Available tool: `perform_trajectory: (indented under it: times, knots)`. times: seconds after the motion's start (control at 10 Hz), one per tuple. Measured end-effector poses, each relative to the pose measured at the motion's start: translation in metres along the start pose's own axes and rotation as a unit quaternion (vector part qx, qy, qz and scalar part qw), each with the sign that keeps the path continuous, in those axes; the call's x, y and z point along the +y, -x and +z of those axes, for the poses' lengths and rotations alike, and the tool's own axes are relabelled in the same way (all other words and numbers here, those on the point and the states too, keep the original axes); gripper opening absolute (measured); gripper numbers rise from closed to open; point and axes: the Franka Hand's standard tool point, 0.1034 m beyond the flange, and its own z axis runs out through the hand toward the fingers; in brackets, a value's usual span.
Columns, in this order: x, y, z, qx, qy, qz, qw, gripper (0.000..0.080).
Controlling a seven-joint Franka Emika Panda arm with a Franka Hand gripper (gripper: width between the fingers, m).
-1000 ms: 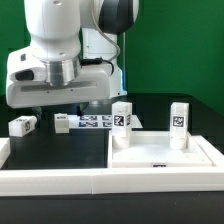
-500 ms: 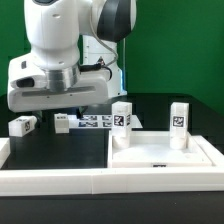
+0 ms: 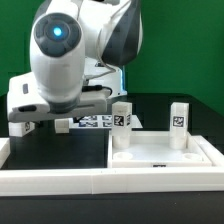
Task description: Assemble square table
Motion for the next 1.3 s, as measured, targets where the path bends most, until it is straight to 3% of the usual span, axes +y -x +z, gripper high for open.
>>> perform_trajectory:
  times: [0.7,0.9,1.0,1.1,1.2,1.3]
  knots:
    - [-0.003,-0.001,0.015,-0.024,0.003,0.006,1.0,0.0649]
    - [-0.005,-0.002,0.015,-0.025,0.003,0.004,1.0,0.0602]
    - [-0.005,-0.002,0.015,-0.025,0.003,0.004,1.0,0.0427]
    - [-0.006,-0.002,0.015,-0.025,0.003,0.003,1.0,0.0427]
    - [-0.007,-0.002,0.015,-0.025,0.003,0.002,1.0,0.0291]
    - [-0.007,-0.002,0.015,-0.025,0.003,0.002,1.0,0.0291]
